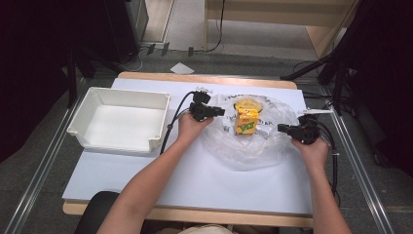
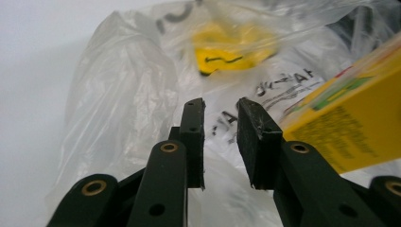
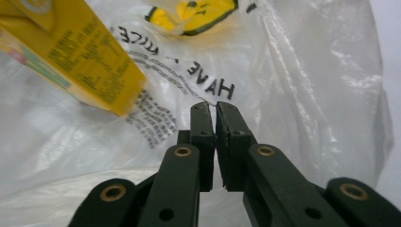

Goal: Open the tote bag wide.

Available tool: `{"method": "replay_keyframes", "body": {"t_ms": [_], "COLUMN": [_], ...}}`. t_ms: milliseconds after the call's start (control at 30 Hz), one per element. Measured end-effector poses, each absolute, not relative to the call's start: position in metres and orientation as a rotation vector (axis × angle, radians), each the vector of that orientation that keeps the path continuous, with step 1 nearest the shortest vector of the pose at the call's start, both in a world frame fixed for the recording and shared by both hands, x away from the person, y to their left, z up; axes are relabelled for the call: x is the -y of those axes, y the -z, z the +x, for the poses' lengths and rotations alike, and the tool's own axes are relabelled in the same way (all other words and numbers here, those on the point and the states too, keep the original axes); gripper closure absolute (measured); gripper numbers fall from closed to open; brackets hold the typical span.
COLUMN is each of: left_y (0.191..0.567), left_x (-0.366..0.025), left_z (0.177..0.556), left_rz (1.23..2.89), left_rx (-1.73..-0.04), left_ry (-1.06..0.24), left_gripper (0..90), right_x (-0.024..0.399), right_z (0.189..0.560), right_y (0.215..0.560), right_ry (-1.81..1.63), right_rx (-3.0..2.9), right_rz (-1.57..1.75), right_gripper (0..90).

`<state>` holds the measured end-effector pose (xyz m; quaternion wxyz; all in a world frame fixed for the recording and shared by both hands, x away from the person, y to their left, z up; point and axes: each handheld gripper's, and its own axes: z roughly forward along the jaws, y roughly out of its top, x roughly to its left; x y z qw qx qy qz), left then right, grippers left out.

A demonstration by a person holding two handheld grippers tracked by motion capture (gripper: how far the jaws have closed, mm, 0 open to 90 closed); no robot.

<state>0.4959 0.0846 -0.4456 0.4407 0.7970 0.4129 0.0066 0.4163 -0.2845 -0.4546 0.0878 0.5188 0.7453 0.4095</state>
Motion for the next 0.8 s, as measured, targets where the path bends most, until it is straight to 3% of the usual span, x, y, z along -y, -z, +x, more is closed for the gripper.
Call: {"method": "replay_keyframes", "body": {"t_ms": [433, 800], "left_y": [0.394, 0.373], "left_x": [-0.078, -0.066], "left_z": [0.480, 0.476], "left_rz": [2.040, 2.109], "left_rx": [-0.832, -0.700], "left_ry": [-0.055, -0.053], "left_gripper": [53.5, 49.2], "right_x": [0.266, 0.250], "right_z": [0.386, 0.358], "right_y": [0.417, 0.412], "right_ry": [-1.291, -1.278], "right_rx": [-2.276, -2.347], "right_rz": [1.424, 1.360], "right_gripper": [70.1, 63.4]}}
